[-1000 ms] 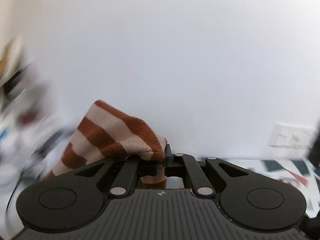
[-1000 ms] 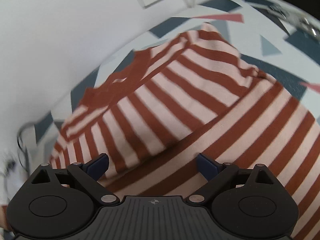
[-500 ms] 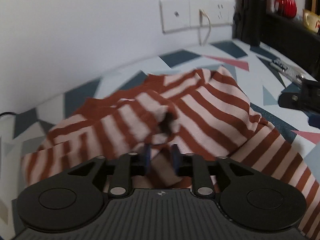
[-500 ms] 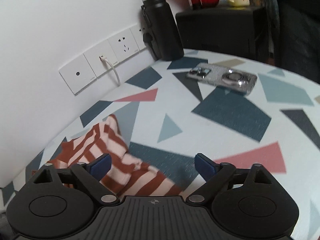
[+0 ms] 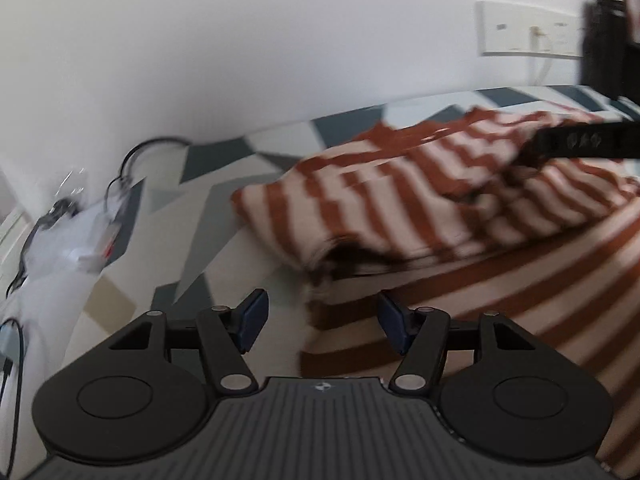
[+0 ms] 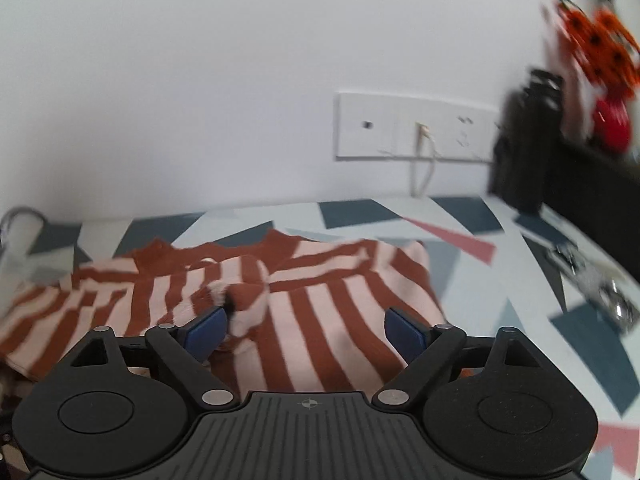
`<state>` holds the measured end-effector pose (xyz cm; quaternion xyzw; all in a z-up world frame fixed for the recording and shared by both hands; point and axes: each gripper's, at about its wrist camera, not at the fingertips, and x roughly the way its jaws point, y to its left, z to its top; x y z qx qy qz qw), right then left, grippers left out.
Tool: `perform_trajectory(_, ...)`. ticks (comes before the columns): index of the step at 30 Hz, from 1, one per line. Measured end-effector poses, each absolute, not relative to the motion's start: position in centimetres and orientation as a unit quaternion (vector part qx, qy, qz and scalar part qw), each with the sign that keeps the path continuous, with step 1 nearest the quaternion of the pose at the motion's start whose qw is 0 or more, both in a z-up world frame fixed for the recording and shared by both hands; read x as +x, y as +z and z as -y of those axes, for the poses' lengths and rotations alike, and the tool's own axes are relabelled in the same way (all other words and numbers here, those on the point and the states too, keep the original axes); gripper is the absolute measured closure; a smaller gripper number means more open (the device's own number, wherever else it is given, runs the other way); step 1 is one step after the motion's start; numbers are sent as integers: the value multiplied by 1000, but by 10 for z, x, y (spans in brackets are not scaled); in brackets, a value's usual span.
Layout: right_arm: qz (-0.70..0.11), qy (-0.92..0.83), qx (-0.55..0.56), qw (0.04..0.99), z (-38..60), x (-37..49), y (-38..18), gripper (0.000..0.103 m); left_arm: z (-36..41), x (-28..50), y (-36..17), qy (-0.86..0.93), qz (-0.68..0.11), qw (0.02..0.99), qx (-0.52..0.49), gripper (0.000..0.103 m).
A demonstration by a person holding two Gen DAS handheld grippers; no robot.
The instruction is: Fold clothes
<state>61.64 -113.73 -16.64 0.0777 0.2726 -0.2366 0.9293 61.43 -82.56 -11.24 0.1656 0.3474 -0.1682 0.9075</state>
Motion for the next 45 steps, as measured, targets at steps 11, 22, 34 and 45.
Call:
perform_trajectory(11,-244,-345,195,885,1202,623,-158,91,794,646,-116,-106,-367,916,118,40)
perform_trajectory(22,-231,-307,248,889,1224,608,-162,51,799,644,-116,-95,-361,919,126,33)
perform_trajectory(34,-329,-204,263,884,1223,705,-169,95,792,652,-117,-87,-370,917,123,17)
perform_trajectory(45,-248,-339,439,794,1269,574,-179,70,785,654,-117,-101,-372,916,113,14)
